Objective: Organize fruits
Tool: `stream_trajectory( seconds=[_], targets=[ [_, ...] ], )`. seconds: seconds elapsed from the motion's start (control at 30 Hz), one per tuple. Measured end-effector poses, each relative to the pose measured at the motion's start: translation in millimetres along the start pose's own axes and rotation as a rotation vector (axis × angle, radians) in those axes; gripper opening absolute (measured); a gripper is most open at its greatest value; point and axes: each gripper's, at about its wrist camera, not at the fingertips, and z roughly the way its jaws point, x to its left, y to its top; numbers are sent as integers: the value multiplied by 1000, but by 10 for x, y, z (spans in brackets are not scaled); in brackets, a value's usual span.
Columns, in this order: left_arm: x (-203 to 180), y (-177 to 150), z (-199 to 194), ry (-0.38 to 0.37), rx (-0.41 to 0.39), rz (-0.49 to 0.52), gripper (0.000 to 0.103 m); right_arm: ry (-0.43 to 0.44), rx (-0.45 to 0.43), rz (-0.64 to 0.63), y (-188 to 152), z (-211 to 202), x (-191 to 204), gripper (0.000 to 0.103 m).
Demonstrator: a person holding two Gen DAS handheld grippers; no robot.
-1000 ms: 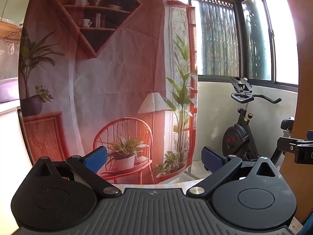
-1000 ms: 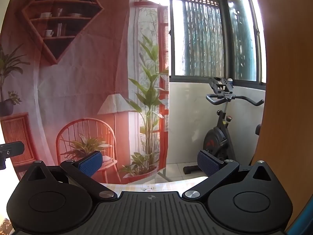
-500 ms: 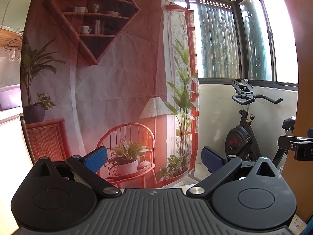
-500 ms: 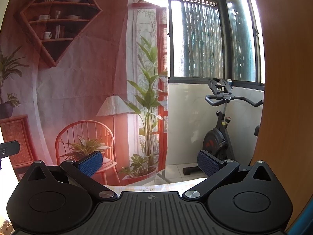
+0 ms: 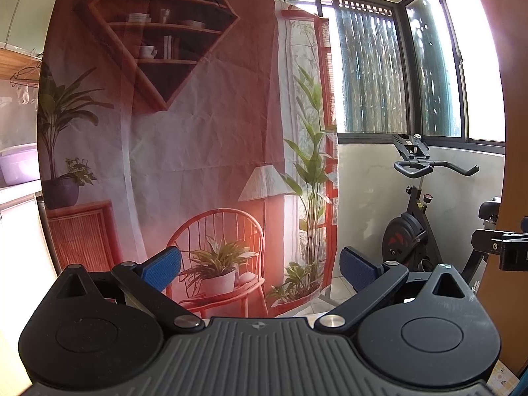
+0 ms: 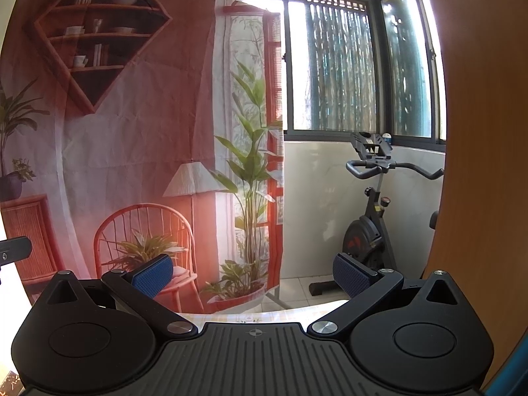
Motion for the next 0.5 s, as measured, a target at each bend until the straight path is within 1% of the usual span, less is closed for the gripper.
stream_trajectory(
  seconds=[0.5],
  targets=[
    [16, -1, 4, 6, 1, -1, 103, 1, -1, 0, -5, 0, -11, 103]
  ],
)
